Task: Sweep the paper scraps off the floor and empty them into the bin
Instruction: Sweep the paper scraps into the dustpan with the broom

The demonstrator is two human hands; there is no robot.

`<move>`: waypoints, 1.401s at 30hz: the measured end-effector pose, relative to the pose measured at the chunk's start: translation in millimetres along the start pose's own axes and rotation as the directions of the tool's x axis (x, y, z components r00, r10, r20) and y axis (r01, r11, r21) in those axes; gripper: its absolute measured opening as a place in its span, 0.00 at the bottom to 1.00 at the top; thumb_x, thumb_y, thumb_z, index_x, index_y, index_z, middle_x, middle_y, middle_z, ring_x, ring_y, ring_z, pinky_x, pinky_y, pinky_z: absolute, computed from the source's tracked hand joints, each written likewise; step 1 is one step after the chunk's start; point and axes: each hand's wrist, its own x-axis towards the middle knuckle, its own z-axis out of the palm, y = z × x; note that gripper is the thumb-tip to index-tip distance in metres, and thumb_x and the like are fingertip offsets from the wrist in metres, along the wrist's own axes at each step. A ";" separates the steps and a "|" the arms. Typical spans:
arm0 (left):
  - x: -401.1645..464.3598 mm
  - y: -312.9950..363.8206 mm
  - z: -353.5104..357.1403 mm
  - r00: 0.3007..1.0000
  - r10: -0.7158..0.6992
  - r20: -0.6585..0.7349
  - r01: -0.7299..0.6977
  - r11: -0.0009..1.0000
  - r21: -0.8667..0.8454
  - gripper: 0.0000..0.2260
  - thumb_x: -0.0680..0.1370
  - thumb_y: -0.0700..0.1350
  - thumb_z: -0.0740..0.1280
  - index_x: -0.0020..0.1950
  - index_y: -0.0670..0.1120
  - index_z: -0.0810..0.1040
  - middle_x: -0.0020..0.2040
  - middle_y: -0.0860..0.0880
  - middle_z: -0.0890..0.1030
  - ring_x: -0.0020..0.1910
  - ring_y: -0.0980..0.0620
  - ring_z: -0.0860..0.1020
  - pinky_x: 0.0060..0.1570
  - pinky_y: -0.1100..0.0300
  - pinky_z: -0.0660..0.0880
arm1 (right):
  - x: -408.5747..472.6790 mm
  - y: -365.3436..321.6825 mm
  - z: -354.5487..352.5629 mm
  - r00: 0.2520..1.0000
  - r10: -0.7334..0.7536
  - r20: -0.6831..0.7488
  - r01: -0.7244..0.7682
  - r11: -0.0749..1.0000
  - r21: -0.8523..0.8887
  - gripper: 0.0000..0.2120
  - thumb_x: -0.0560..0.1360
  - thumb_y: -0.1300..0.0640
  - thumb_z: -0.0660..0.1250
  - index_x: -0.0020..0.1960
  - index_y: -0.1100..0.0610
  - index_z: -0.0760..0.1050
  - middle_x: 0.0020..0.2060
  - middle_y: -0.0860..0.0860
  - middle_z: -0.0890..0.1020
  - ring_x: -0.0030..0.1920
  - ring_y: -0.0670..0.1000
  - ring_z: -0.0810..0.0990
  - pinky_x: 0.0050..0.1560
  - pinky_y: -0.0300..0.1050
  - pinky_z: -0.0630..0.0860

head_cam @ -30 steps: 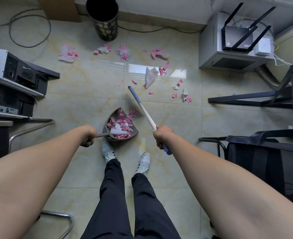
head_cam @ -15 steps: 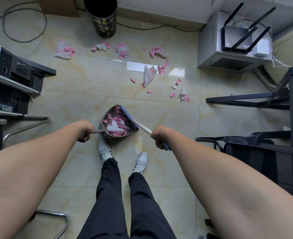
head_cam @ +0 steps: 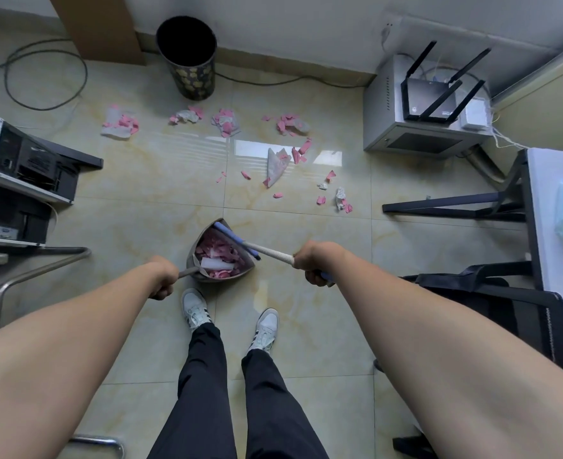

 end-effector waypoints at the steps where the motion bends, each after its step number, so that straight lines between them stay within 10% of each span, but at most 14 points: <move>1: -3.5 1.1 -0.8 1.000 0.004 0.005 -0.004 1.000 0.000 0.07 0.81 0.37 0.51 0.51 0.35 0.67 0.29 0.42 0.69 0.16 0.53 0.63 0.17 0.72 0.61 | -3.4 0.0 -0.3 1.000 0.011 -0.012 -0.010 1.000 0.019 0.07 0.80 0.60 0.49 0.55 0.58 0.63 0.30 0.52 0.63 0.22 0.47 0.60 0.29 0.34 0.61; 14: 15.5 1.5 -26.7 0.999 -0.021 0.038 0.021 1.000 0.004 0.11 0.81 0.36 0.49 0.41 0.35 0.66 0.31 0.41 0.69 0.25 0.53 0.60 0.20 0.73 0.61 | 15.5 -6.3 30.4 0.974 0.067 -0.214 -0.012 0.968 0.250 0.20 0.77 0.65 0.51 0.67 0.62 0.68 0.42 0.58 0.71 0.23 0.48 0.63 0.23 0.31 0.62; 30: 32.5 -16.1 -41.1 0.994 -0.064 0.086 0.059 0.997 0.059 0.08 0.82 0.39 0.51 0.47 0.36 0.66 0.30 0.42 0.69 0.13 0.56 0.61 0.20 0.73 0.62 | -14.3 -39.0 21.7 0.999 -0.026 0.040 0.020 0.988 0.156 0.12 0.78 0.63 0.60 0.36 0.59 0.65 0.31 0.55 0.69 0.09 0.47 0.65 0.11 0.30 0.62; 35: 28.1 -13.1 -52.4 0.994 -0.039 0.101 0.035 0.998 0.048 0.08 0.82 0.39 0.51 0.54 0.36 0.65 0.30 0.41 0.68 0.10 0.57 0.60 0.19 0.73 0.63 | -22.0 -57.3 23.2 0.974 0.192 0.122 -0.208 0.968 0.137 0.07 0.76 0.60 0.46 0.42 0.56 0.60 0.20 0.50 0.62 0.18 0.47 0.57 0.28 0.31 0.54; 42: 15.9 -4.1 -81.3 0.995 -0.011 0.097 0.007 0.999 0.047 0.10 0.83 0.40 0.50 0.48 0.36 0.66 0.30 0.42 0.67 0.08 0.57 0.58 0.17 0.74 0.62 | -32.6 -70.3 16.3 0.981 0.182 0.069 -0.194 0.935 0.297 0.07 0.79 0.59 0.46 0.55 0.57 0.60 0.30 0.50 0.60 0.14 0.45 0.56 0.22 0.28 0.55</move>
